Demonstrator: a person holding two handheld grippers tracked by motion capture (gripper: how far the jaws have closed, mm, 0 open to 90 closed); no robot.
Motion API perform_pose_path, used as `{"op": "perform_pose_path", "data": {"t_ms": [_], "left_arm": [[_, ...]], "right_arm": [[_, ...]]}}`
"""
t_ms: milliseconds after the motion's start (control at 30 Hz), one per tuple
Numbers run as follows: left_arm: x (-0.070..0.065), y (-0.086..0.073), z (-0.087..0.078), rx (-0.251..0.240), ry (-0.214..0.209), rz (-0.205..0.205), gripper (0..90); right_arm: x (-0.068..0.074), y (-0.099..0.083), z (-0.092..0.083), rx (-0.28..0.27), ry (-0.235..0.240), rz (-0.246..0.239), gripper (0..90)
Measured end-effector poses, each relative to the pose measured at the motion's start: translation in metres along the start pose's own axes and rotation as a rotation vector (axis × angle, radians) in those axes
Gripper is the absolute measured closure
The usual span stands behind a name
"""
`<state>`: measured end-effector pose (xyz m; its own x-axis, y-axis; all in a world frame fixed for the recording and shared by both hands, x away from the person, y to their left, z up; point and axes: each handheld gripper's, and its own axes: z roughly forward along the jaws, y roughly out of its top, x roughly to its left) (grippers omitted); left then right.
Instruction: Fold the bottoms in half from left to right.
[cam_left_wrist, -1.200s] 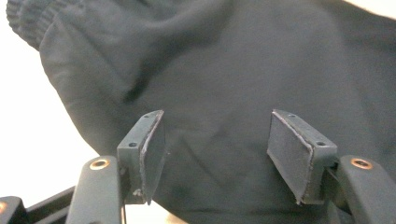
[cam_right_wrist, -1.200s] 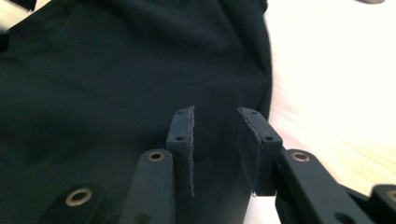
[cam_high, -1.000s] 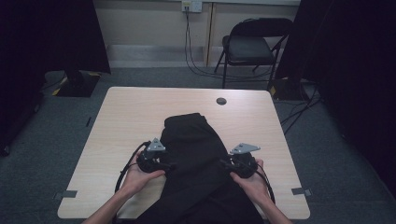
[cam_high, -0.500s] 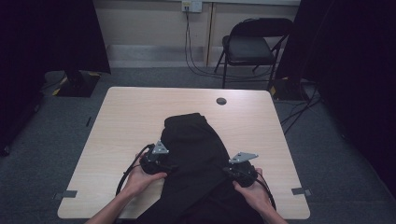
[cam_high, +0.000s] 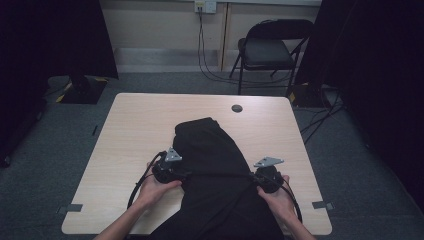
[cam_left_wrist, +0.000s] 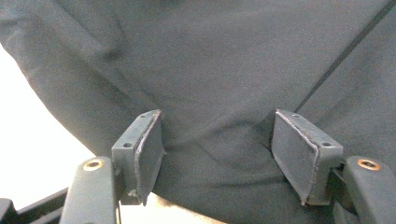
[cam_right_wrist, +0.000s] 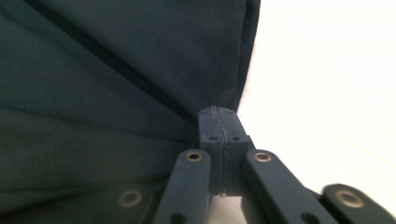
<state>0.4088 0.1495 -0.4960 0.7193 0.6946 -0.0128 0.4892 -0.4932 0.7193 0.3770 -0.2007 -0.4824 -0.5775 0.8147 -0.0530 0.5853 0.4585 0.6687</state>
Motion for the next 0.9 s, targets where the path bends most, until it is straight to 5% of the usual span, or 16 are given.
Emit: {"op": "perform_pose_path", "data": {"t_ms": [67, 200, 233, 267, 367, 400, 500, 533, 567, 733, 900], "left_arm": [[0.006, 0.001, 0.001, 0.002, 0.019, -0.009, 34.0], [0.018, 0.007, 0.005, 0.012, 0.033, -0.022, 33.6], [0.018, 0.007, 0.005, 0.012, 0.033, -0.022, 33.6], [0.022, 0.009, 0.009, -0.005, 0.055, -0.043, 33.6], [0.025, 0.008, 0.012, -0.026, 0.061, -0.047, 33.7], [0.029, 0.01, 0.013, -0.022, 0.062, -0.04, 33.7], [0.034, 0.014, 0.015, -0.01, 0.072, -0.049, 33.8], [0.037, 0.015, 0.017, -0.029, 0.118, -0.055, 33.8], [0.037, 0.015, 0.017, -0.029, 0.118, -0.055, 33.9], [0.049, 0.013, 0.021, -0.069, 0.166, -0.079, 34.5], [0.06, 0.017, 0.024, -0.055, 0.143, -0.124, 33.7]], "right_arm": [[0.003, 0.004, -0.011, -0.061, -0.008, 0.008, 68.2], [0.02, 0.009, -0.019, -0.112, 0.047, -0.018, 62.6], [0.02, 0.009, -0.019, -0.112, 0.047, -0.018, 62.6], [0.036, 0.012, -0.015, -0.108, 0.101, -0.057, 61.6], [0.051, 0.016, -0.012, -0.104, 0.15, -0.096, 61.0], [0.067, 0.02, -0.008, -0.107, 0.191, -0.143, 59.4], [0.08, 0.025, -0.001, -0.1, 0.213, -0.166, 57.7], [0.091, 0.028, 0.006, -0.094, 0.24, -0.188, 56.1], [0.096, 0.029, 0.009, -0.087, 0.25, -0.202, 54.6], [0.108, 0.029, 0.021, -0.06, 0.275, -0.223, 45.3], [0.106, 0.03, 0.02, -0.069, 0.268, -0.211, 40.8]]}}
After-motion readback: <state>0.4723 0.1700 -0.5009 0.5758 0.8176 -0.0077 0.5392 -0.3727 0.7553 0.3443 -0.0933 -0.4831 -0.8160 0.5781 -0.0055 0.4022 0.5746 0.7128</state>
